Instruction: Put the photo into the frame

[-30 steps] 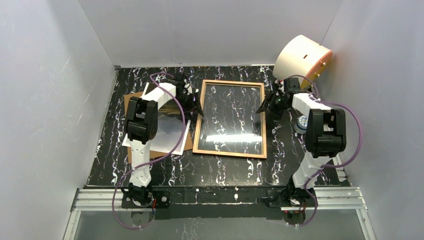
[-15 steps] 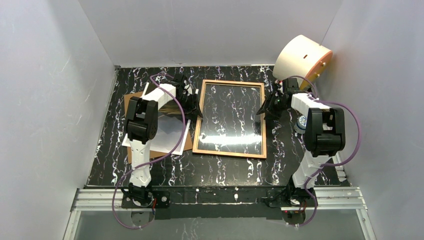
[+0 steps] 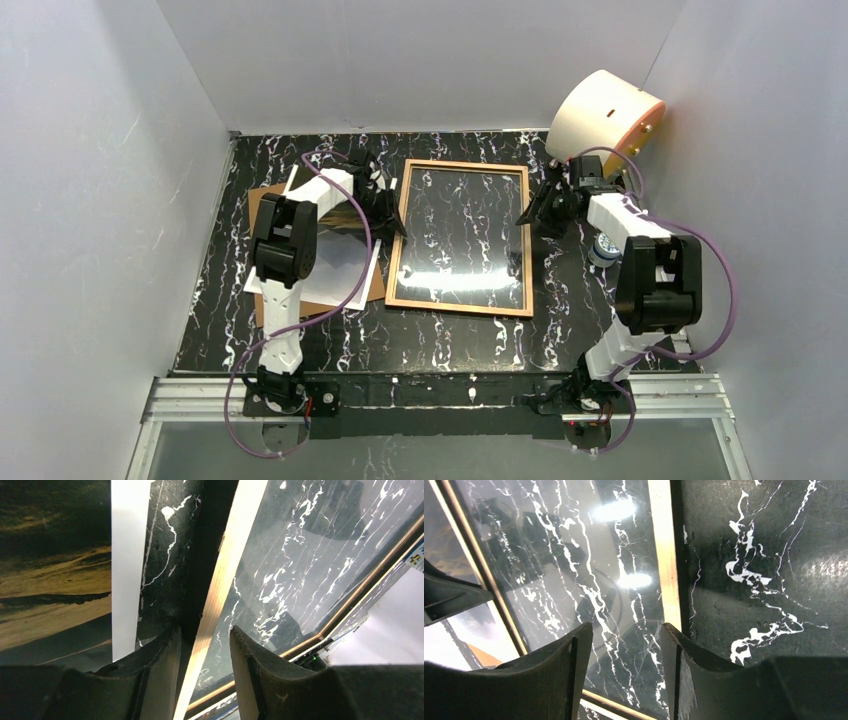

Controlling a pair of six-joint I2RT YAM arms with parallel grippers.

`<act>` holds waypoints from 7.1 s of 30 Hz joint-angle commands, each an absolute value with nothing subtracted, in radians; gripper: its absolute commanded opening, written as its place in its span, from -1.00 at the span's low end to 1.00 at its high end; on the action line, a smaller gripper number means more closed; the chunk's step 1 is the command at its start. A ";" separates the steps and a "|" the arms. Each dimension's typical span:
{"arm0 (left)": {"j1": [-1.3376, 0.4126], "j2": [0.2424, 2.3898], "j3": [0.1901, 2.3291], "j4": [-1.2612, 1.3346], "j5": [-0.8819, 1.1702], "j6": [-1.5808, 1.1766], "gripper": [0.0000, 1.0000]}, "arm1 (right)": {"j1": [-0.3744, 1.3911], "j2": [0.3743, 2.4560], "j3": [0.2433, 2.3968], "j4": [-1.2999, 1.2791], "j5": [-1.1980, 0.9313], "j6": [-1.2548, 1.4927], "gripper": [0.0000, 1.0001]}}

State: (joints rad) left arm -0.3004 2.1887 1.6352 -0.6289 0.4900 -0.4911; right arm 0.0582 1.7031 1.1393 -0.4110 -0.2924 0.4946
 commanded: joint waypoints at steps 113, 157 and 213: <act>-0.078 1.940 1.276 -0.657 0.085 -0.449 -0.30 | 0.757 2.282 1.723 0.117 -0.411 1.087 -0.35; -0.077 1.580 1.331 -0.436 0.476 -1.180 0.97 | 0.604 1.844 1.658 -0.044 0.055 1.314 -0.97; -0.053 1.610 1.423 -0.271 0.373 -1.189 -1.00 | 0.585 1.523 1.360 -0.070 -0.031 1.246 0.53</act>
